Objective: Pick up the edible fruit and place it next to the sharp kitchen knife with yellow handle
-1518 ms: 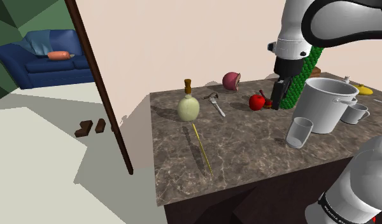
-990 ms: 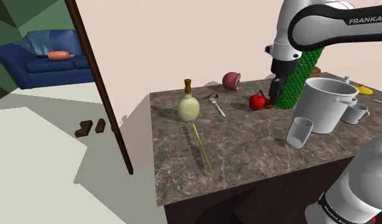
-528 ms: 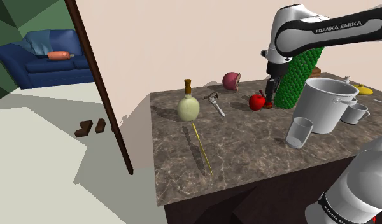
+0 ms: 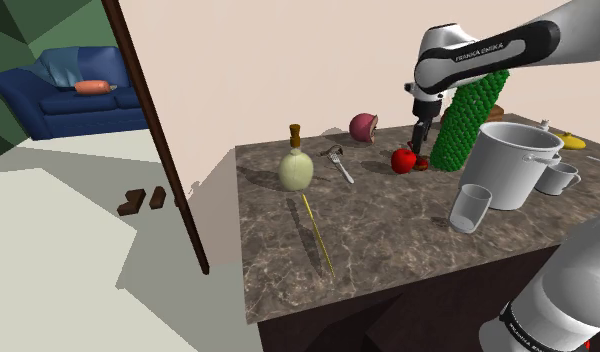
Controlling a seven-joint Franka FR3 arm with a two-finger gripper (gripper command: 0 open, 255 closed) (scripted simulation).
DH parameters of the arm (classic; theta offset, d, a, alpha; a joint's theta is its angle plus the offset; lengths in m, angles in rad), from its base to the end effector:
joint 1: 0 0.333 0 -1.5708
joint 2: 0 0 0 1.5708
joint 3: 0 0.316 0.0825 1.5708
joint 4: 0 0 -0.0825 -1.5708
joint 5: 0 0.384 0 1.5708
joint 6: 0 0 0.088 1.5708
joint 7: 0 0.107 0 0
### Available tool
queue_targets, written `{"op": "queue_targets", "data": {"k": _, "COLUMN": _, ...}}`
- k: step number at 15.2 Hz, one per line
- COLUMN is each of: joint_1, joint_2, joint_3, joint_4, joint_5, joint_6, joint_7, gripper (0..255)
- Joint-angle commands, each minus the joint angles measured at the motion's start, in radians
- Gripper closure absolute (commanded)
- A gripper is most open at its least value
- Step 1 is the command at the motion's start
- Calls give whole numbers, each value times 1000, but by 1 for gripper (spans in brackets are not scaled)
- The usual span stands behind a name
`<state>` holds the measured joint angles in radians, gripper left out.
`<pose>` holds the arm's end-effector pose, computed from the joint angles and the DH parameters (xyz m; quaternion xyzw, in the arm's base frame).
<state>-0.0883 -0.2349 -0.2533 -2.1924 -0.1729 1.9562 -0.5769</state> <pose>0.4494 -0.1776 0.4805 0.9869 0.1531 -0.0253 0.0441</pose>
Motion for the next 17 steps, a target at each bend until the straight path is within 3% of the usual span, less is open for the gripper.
{"op": "queue_targets", "data": {"k": 1, "joint_1": -7, "joint_2": 69, "joint_3": -24, "joint_4": 47, "joint_5": 8, "joint_6": 28, "joint_7": -44, "gripper": 0}}
{"op": "queue_targets", "data": {"k": 12, "joint_1": -85, "joint_2": 470, "joint_3": -92, "joint_4": 402, "joint_5": 130, "joint_6": 86, "joint_7": -279, "gripper": 0}}
{"op": "queue_targets", "data": {"k": 17, "joint_1": -92, "joint_2": 495, "joint_3": -91, "joint_4": 366, "joint_5": 138, "joint_6": 146, "joint_7": -284, "gripper": 0}}
